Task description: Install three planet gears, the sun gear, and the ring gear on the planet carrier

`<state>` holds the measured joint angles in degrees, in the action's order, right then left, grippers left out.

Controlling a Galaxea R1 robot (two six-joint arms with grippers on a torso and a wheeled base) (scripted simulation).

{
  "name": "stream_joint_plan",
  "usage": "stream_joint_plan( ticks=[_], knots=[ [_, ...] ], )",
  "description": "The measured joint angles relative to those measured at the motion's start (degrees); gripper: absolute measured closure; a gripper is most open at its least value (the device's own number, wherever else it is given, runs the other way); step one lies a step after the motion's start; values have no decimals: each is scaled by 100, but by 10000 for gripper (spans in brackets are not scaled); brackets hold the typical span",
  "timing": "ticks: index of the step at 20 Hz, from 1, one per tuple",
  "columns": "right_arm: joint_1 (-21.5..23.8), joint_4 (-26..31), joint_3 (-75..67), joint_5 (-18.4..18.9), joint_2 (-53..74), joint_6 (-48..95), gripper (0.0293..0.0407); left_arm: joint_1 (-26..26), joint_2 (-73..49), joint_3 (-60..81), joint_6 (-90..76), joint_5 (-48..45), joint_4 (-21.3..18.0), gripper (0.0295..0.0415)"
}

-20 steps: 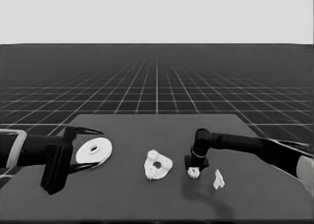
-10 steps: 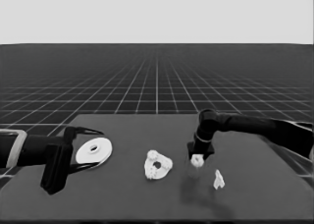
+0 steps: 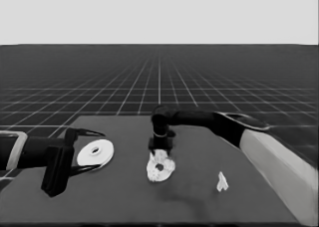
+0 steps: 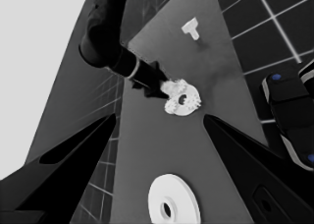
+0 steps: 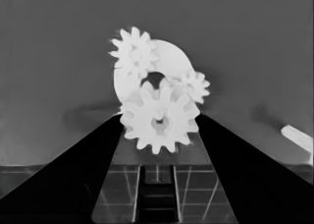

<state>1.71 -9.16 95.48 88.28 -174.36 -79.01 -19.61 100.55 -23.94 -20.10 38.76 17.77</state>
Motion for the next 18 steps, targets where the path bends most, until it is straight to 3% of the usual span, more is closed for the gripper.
stream_joint_plan(
  ticks=[4,6,8,18],
  knots=[
    [-1,4,205,-9,-130,67,390,0,0,0,0,0,0,326],
    [-461,-440,450,-136,-200,219,390,0,0,0,0,0,0,326],
    [-626,-587,575,-195,-234,293,390,0,0,0,0,0,0,326],
    [-752,-659,645,-229,-248,167,390,0,0,0,0,0,0,326]
  ],
)
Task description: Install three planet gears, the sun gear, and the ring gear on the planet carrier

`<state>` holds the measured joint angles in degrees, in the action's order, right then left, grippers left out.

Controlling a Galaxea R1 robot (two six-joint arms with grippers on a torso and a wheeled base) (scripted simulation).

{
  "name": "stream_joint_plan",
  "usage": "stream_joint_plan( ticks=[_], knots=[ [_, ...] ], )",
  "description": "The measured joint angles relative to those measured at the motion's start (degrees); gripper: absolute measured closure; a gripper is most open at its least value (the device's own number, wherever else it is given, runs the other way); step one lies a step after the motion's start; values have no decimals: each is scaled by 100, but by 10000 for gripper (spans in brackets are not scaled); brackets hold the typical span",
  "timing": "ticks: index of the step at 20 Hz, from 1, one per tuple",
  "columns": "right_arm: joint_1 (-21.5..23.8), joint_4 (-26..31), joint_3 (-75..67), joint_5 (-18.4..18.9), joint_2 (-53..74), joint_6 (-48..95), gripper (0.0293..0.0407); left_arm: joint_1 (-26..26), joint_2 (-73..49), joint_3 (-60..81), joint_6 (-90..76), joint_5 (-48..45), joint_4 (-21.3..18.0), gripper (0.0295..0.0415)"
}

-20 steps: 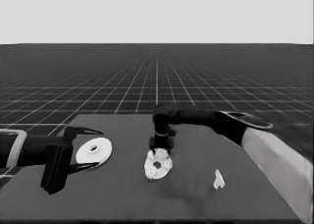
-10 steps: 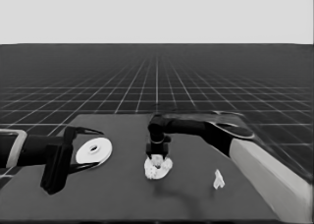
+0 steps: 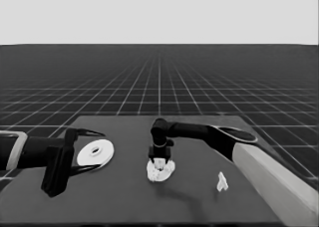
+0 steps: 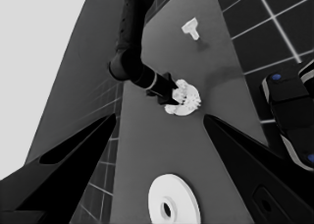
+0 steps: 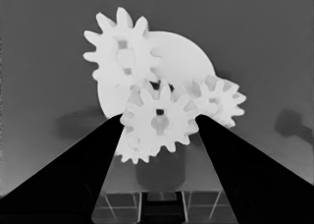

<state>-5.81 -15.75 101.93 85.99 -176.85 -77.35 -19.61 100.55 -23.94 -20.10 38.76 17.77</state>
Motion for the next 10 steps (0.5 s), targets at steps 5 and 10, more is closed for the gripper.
stream_joint_plan(
  ticks=[5,10],
  knots=[
    [-1,0,0,1,-1,-290,390,0,0,0,0,0,0,326],
    [-2,0,0,1,-1,-590,390,0,0,0,0,0,0,326]
  ],
)
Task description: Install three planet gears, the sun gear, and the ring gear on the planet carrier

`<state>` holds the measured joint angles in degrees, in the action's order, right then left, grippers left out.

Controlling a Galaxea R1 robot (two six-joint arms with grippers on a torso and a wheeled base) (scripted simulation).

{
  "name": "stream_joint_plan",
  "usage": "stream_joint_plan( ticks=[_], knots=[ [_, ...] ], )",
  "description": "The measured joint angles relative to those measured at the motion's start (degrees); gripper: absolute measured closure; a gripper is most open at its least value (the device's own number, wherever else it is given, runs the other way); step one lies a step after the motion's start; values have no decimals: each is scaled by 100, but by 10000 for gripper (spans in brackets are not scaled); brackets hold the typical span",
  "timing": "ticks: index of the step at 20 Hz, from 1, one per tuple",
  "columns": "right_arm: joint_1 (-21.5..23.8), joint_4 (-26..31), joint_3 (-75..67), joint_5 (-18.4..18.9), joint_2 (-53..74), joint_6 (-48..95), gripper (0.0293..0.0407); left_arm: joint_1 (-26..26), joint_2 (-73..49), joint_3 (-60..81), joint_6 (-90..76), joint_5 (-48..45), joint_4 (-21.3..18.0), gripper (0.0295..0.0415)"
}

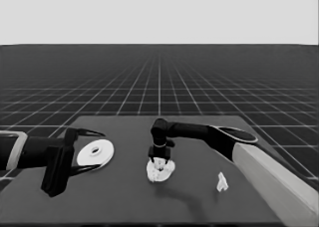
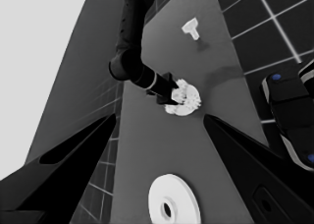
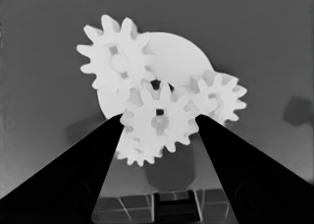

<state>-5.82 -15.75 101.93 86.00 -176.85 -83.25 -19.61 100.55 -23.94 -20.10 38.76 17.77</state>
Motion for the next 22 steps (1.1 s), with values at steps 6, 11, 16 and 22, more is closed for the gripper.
stream_joint_plan(
  ticks=[6,11,16,22],
  knots=[
    [-1,-1,0,0,0,-360,390,0,0,0,0,0,0,326],
    [-2,-1,0,0,-1,-660,390,0,0,0,0,0,0,326],
    [-2,0,0,0,-1,-960,390,0,0,0,0,0,0,326],
    [-28,-1,5,-1,5,-1320,390,0,0,0,0,0,0,326]
  ],
)
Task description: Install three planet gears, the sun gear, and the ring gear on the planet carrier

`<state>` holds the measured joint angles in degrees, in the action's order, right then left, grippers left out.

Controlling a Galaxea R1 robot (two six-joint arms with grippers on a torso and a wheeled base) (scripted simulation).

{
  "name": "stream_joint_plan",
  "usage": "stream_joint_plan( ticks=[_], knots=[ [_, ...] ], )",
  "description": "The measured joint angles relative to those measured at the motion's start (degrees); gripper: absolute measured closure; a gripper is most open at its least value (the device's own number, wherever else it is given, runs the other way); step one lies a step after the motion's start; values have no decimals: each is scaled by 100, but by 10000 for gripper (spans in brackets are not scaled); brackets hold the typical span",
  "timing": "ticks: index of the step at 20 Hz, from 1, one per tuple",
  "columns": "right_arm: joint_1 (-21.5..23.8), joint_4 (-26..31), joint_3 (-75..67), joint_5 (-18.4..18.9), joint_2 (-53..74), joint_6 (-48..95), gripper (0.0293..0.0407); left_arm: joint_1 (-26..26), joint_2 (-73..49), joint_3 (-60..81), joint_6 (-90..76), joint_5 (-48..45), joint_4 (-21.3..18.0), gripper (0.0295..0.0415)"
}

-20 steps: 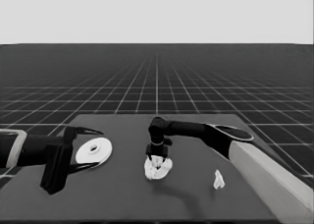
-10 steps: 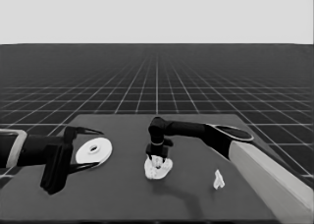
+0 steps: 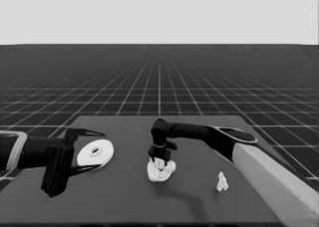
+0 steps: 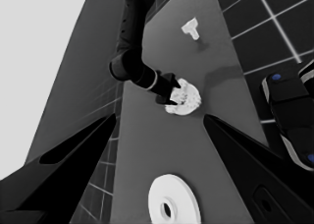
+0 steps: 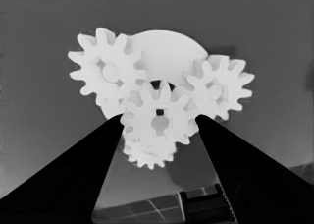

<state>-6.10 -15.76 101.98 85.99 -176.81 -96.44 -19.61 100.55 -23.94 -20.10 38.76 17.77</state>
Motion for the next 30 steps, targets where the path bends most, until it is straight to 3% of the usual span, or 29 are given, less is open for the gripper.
stream_joint_plan(
  ticks=[30],
  knots=[
    [-4,0,1,0,1,-1800,390,0,0,0,0,0,0,326]
  ],
)
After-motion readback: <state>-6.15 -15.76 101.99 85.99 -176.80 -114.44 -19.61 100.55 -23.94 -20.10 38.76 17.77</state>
